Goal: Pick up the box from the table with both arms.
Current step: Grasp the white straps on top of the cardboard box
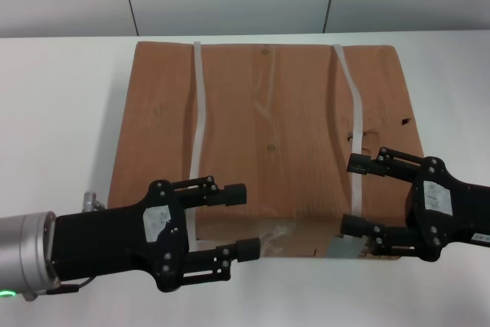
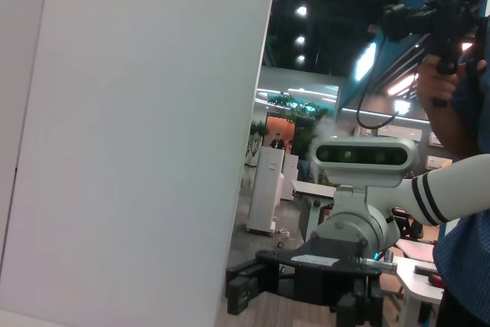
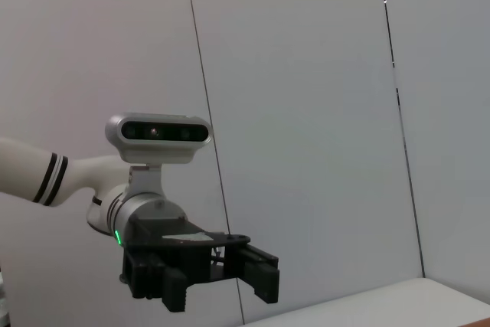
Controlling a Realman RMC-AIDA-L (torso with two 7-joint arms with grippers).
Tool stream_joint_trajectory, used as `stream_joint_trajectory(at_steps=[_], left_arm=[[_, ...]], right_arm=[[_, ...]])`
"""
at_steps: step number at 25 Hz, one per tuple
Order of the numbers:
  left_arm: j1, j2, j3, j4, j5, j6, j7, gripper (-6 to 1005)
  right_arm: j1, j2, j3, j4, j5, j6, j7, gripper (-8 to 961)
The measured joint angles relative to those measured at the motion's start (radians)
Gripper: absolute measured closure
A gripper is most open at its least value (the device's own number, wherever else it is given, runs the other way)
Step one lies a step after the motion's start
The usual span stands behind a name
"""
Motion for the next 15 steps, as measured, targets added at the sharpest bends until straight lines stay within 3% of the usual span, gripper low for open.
stream_joint_trajectory(at_steps=[15], left_arm=[[0.011,-0.008,-0.002,0.005,-0.027,-0.022,-0.022,310]], right_arm=[[0.000,0.001,0.001,0.000,-0.001,0.037,-0.003,113]])
